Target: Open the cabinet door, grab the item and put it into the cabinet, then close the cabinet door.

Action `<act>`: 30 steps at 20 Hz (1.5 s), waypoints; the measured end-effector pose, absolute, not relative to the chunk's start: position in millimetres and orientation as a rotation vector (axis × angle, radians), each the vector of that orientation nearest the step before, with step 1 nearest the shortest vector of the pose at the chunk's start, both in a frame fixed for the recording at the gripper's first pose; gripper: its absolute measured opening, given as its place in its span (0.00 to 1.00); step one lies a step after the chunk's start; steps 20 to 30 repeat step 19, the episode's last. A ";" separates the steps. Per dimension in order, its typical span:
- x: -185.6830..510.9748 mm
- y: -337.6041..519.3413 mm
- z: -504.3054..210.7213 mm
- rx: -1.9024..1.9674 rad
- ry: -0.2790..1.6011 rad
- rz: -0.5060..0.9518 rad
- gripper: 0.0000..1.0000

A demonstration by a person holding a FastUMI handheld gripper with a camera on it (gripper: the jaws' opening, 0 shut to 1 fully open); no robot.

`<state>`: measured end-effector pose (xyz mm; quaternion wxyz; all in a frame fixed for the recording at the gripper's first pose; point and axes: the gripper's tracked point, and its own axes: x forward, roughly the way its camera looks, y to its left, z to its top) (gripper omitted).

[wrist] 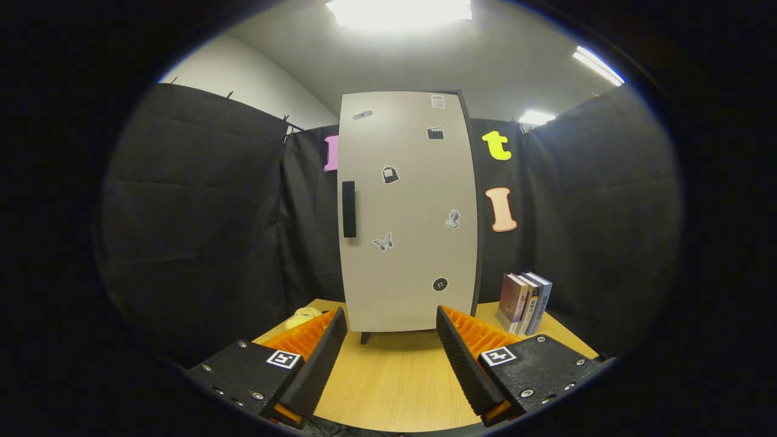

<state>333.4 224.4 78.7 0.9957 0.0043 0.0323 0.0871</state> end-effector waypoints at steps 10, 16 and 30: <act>334.3 229.0 76.2 0.001 0.070 0.185 0.92; 337.8 228.2 77.3 0.020 0.063 0.166 0.92; 337.2 228.8 75.8 0.027 0.072 0.161 0.92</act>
